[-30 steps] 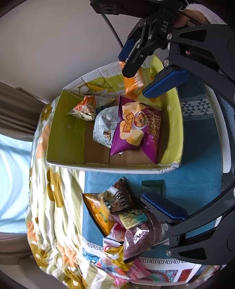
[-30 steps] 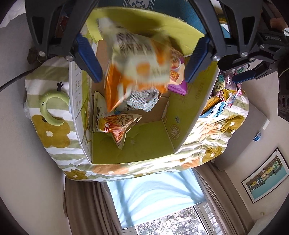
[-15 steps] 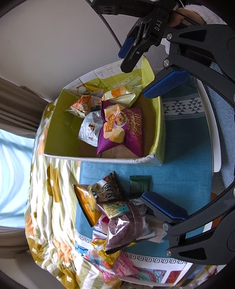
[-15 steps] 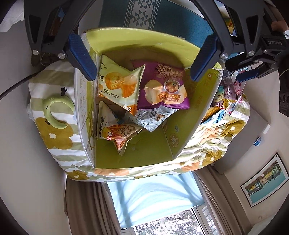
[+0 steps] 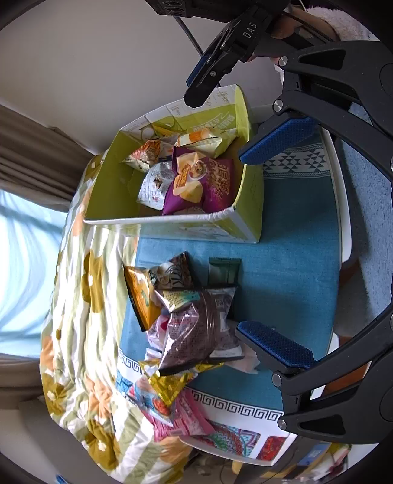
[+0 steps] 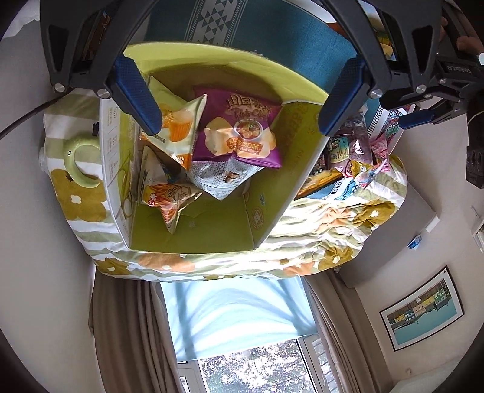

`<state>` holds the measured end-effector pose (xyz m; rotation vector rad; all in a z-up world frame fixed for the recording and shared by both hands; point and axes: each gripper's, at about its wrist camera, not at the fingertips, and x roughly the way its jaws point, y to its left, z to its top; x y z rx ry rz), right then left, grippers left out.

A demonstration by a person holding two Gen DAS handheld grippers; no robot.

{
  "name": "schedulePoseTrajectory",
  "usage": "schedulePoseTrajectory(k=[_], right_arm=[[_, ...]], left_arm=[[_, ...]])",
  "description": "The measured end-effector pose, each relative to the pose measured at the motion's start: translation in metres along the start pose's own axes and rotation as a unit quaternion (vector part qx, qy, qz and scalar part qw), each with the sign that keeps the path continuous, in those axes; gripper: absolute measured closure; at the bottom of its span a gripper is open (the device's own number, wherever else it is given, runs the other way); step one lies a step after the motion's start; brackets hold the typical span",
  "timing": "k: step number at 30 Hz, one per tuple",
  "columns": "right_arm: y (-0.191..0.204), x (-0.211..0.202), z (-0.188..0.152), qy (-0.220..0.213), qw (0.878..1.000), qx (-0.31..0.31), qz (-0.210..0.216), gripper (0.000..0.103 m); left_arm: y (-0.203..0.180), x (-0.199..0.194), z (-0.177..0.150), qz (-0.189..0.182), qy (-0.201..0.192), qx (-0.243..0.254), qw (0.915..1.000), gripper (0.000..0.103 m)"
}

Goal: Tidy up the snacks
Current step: 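Move both grippers back over the remaining snack pile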

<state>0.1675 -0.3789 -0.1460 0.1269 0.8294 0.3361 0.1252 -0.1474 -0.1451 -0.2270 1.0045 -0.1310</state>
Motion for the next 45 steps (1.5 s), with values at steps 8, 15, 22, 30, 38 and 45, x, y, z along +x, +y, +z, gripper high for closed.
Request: schedulePoseTrajectory(k=[8, 15, 22, 30, 38, 45], right_arm=[[0.054, 0.009, 0.005, -0.025, 1.000, -0.006, 0.006, 0.000], [0.117, 0.037, 0.006, -0.016, 1.000, 0.005, 0.004, 0.000], [0.169, 0.080, -0.001, 0.022, 1.000, 0.022, 0.004, 0.000], [0.209, 0.126, -0.018, 0.045, 0.998, 0.007, -0.035, 0.000], [0.204, 0.172, -0.036, 0.074, 0.996, -0.010, -0.045, 0.000], [0.196, 0.198, -0.038, 0.091, 0.995, -0.032, -0.001, 0.000]], left_arm=[[0.067, -0.005, 0.012, -0.010, 0.006, -0.007, 0.9999, 0.001], [0.143, -0.001, 0.031, -0.029, 0.026, -0.032, 0.9987, 0.001], [0.197, 0.017, 0.042, -0.054, 0.052, -0.037, 0.9965, 0.001], [0.234, 0.049, 0.054, -0.079, 0.087, -0.004, 0.9930, 0.001], [0.242, 0.088, 0.051, -0.090, 0.117, 0.028, 0.9886, 0.001], [0.245, 0.107, 0.049, -0.082, 0.119, -0.003, 0.9895, 0.002]])
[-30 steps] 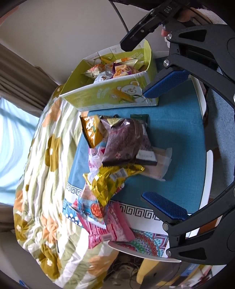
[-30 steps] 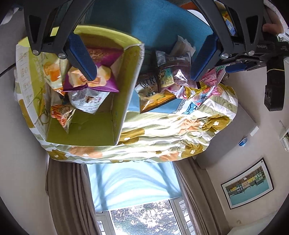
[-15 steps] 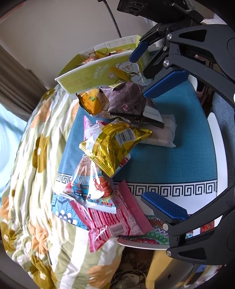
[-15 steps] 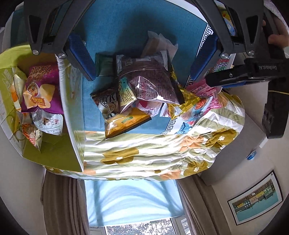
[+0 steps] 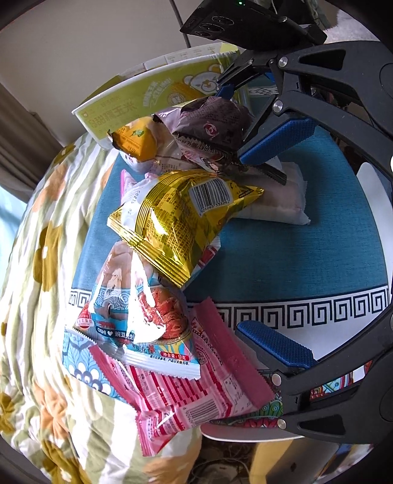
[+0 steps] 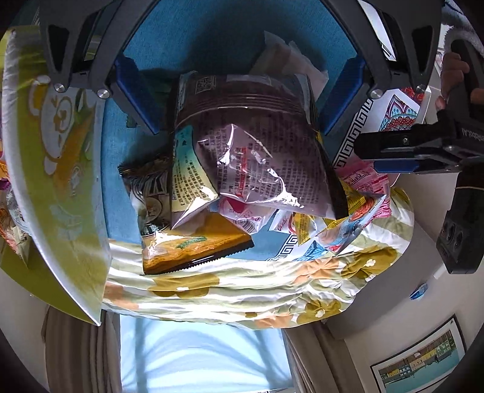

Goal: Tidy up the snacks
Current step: 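Move both grippers back over the remaining snack pile, then grasp the gold bag with left gripper while right grasps the brown clear bag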

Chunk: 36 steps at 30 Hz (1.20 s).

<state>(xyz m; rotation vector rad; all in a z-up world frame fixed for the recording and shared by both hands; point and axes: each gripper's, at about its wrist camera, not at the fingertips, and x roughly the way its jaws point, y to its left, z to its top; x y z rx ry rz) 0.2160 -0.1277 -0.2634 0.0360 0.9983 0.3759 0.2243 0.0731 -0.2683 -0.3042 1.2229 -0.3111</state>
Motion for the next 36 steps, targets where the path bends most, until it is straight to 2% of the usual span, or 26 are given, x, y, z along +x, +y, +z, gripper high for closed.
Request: schedulePoseTrajectory(k=[6, 8, 9, 11, 14, 23, 27, 36], right_arm=[[-0.002, 0.009, 0.001, -0.002, 0.999, -0.023, 0.023, 0.001], [-0.002, 0.007, 0.000, -0.006, 0.999, -0.030, 0.030, 0.015], [-0.003, 0.005, -0.001, -0.007, 0.999, -0.030, 0.032, 0.018], [-0.006, 0.003, -0.002, -0.007, 0.999, -0.023, 0.036, 0.025], [-0.010, 0.000, -0.005, -0.007, 0.999, -0.013, 0.039, 0.029], [-0.021, -0.016, -0.018, 0.001, 0.999, 0.018, 0.037, 0.030], [-0.017, -0.021, -0.026, 0.010, 0.999, 0.007, 0.038, 0.030], [-0.023, -0.024, -0.039, 0.028, 0.998, 0.005, 0.057, 0.030]], left_arm=[[-0.002, 0.007, 0.001, 0.005, -0.008, -0.020, 0.9998, 0.002], [-0.004, 0.007, 0.001, 0.003, -0.012, -0.029, 0.9995, 0.002], [-0.005, 0.007, 0.001, 0.002, -0.014, -0.034, 0.9993, 0.002], [-0.008, 0.006, 0.001, 0.002, -0.018, -0.040, 0.9990, 0.002], [-0.013, 0.004, 0.002, 0.003, -0.025, -0.049, 0.9985, 0.002], [-0.018, 0.004, 0.015, -0.011, -0.049, -0.112, 0.9925, 0.002], [-0.020, 0.005, 0.022, -0.007, -0.060, -0.135, 0.9891, 0.002], [-0.028, 0.029, 0.029, 0.035, -0.056, -0.201, 0.9773, 0.002]])
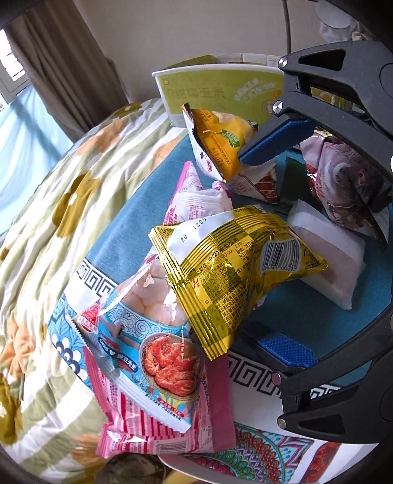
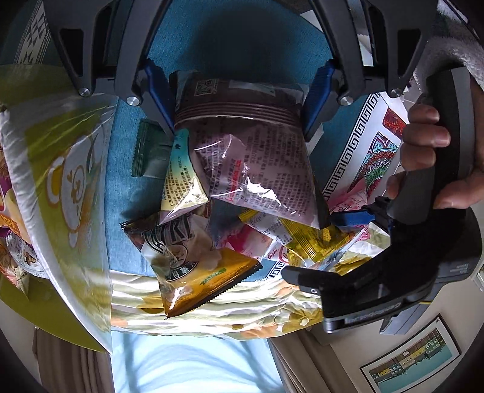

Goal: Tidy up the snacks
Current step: 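Grasp the gold bag with left gripper while right grasps the brown clear bag, then carry both bags over the cardboard box and open both grippers to drop them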

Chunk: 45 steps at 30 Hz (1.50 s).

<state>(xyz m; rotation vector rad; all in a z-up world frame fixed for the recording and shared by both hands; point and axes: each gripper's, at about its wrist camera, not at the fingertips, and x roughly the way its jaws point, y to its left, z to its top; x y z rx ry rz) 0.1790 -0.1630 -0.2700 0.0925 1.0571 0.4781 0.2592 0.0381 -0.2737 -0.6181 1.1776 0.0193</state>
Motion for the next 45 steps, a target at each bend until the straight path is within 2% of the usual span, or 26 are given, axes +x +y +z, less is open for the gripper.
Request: schedulePoseTrajectory(k=[3, 7, 10, 22, 34, 40, 45], right_arm=[[-0.002, 0.000, -0.001, 0.003, 1.000, -0.002, 0.007, 0.030], [-0.002, -0.001, -0.002, 0.007, 1.000, -0.012, 0.013, 0.030], [-0.003, 0.000, 0.000, 0.011, 1.000, -0.015, 0.017, 0.030], [-0.004, 0.002, 0.002, 0.015, 0.999, -0.024, 0.024, 0.030], [0.015, -0.024, 0.010, -0.024, 0.999, -0.031, 0.004, 0.030], [0.030, -0.058, 0.027, -0.068, 0.998, -0.007, -0.014, 0.030], [0.033, -0.099, 0.043, -0.118, 0.991, 0.038, -0.054, 0.030]], left_arm=[[0.003, 0.008, -0.004, 0.013, 0.007, -0.007, 0.9999, 0.002], [0.013, 0.014, -0.006, 0.010, 0.021, -0.010, 0.9997, 0.028], [0.020, 0.012, -0.007, -0.007, 0.023, -0.015, 0.9996, 0.039], [0.024, -0.008, -0.018, -0.004, 0.017, 0.015, 0.9997, 0.046], [0.012, -0.073, -0.011, -0.012, -0.036, 0.080, 0.9960, 0.046], [-0.005, -0.109, 0.008, -0.042, -0.053, 0.136, 0.9884, 0.046], [-0.039, -0.128, 0.023, -0.071, -0.053, 0.195, 0.9767, 0.046]])
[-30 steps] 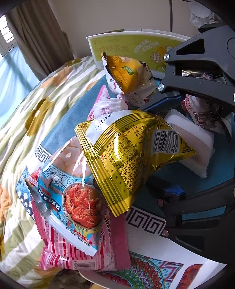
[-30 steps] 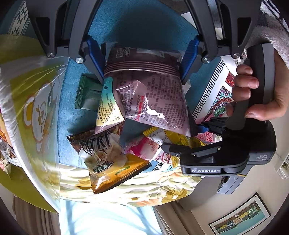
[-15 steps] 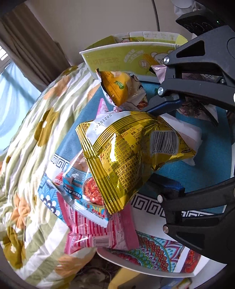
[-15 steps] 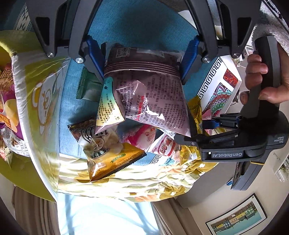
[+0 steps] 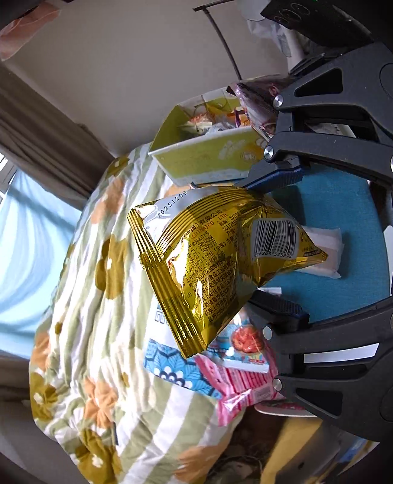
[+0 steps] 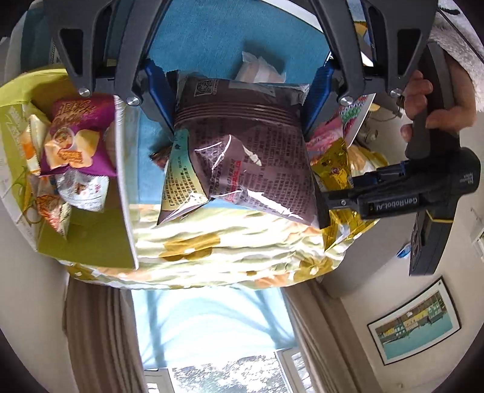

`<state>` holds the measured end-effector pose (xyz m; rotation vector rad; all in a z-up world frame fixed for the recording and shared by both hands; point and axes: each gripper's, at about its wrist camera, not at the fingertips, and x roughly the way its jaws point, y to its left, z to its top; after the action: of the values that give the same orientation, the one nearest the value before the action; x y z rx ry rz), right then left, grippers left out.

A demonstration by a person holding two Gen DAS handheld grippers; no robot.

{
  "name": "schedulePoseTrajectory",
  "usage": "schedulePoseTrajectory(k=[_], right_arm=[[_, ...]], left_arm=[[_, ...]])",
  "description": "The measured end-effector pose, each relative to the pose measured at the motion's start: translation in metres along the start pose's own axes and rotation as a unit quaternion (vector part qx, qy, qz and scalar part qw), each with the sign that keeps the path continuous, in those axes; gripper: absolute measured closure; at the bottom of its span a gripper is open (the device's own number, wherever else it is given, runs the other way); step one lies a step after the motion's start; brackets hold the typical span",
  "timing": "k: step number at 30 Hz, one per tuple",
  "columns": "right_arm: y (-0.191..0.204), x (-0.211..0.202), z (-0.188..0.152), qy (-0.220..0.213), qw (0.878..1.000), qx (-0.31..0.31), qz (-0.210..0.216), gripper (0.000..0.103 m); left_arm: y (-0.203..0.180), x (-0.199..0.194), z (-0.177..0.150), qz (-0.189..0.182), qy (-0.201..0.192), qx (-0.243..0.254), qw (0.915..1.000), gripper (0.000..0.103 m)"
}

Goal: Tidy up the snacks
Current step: 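Carry both bags over the cardboard box and open both grippers to drop them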

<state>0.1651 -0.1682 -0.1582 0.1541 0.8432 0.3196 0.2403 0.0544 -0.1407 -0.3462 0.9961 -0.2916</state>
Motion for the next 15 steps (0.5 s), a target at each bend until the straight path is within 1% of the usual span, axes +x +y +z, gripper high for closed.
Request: schedulePoseTrajectory(k=[3, 6, 10, 15], right_arm=[[-0.005, -0.022, 0.015, -0.027, 0.999, 0.031, -0.035, 0.030], [-0.017, -0.041, 0.027, -0.049, 0.995, 0.059, -0.070, 0.030], [-0.044, -0.060, 0.042, -0.066, 0.988, 0.087, -0.109, 0.030], [-0.088, -0.080, 0.054, -0.082, 0.983, 0.102, -0.126, 0.030]], left_arm=[[-0.020, 0.004, 0.018, -0.036, 0.013, 0.023, 0.9990, 0.046], [-0.050, 0.011, 0.032, -0.055, 0.018, 0.050, 0.9970, 0.046], [-0.093, 0.025, 0.045, -0.092, 0.028, 0.060, 0.9936, 0.046], [-0.154, 0.060, 0.053, -0.094, 0.040, 0.082, 0.9914, 0.046]])
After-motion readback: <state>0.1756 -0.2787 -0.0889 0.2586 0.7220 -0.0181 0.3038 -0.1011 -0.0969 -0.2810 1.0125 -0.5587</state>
